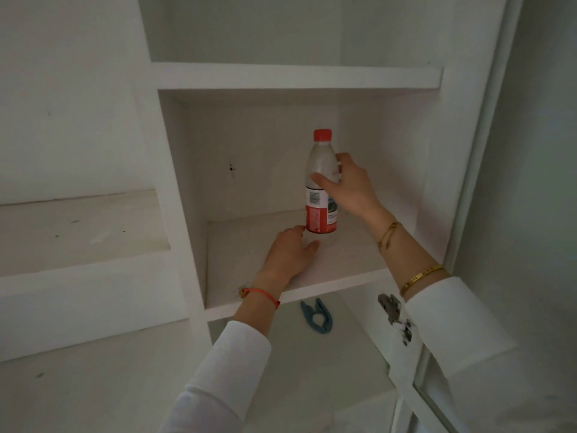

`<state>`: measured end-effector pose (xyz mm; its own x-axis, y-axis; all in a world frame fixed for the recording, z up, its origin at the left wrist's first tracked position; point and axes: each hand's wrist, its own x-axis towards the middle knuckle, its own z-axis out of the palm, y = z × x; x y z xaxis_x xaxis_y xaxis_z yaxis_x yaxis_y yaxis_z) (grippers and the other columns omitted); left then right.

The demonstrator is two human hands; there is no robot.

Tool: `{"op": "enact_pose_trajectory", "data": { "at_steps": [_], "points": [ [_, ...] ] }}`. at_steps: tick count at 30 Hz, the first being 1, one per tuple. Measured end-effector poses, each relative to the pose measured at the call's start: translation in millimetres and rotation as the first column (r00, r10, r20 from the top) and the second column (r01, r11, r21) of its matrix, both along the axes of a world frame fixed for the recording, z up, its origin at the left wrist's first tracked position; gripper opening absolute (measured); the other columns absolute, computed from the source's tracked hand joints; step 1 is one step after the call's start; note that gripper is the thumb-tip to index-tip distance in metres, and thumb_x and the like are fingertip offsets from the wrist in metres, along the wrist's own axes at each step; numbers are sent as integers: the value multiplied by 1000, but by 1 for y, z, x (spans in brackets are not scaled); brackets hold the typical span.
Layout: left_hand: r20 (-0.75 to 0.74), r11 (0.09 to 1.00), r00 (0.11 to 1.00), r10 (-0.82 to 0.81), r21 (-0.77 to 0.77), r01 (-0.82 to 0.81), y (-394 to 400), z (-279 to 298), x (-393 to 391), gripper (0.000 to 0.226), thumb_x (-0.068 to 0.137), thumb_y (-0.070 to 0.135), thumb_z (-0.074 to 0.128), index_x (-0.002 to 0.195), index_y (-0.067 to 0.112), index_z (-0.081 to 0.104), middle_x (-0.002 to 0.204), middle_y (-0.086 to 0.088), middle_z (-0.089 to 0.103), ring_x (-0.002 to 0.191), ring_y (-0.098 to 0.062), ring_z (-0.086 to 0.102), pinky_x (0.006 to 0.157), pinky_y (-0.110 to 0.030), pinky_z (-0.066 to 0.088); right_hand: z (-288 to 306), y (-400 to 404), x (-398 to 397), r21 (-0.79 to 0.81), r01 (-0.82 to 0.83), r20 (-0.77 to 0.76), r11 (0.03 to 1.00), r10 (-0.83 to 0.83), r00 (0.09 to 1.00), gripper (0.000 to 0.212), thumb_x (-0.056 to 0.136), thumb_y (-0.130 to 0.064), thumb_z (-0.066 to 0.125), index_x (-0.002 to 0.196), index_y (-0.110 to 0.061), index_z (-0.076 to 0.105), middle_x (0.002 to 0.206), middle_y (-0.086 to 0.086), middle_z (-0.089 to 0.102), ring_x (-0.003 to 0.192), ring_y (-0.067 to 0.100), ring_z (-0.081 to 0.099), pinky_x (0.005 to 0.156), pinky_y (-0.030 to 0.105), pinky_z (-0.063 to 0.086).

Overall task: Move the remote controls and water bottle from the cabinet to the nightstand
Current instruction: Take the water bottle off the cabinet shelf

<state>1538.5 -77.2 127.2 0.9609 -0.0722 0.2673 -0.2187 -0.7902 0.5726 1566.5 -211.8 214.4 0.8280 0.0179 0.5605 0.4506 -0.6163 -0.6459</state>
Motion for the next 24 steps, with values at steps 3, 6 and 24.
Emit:
{"op": "enact_pose_trajectory", "data": {
  "at_steps": [3,6,24],
  "points": [
    [8,1000,1000,-5,-28,5,-1,2,-3,54,97,36,52,142,8,44,143,-11,52,131,-25,49,104,-27,36,-3,-2,-5,19,36,46,999,-37,998,59,84,-45,66,129,-11,47,116,6,65,98,24,65,82,38,53],
    [4,996,1000,-9,-85,9,0,2,-10,52,97,38,50,139,9,48,141,-10,54,127,-24,53,101,-28,39,-4,-6,-15,20,34,69,999,-35,997,58,84,-45,65,129,-13,49,117,5,65,95,22,65,79,34,52],
    [-108,498,981,-158,-867,-15,22,-3,-101,29,92,12,63,115,-6,66,93,-19,74,73,-16,74,67,-17,57,11,-1,-109,10,-101,133,995,98,986,59,80,-51,67,126,-16,54,119,1,65,94,14,65,80,27,54]
  ]
}}
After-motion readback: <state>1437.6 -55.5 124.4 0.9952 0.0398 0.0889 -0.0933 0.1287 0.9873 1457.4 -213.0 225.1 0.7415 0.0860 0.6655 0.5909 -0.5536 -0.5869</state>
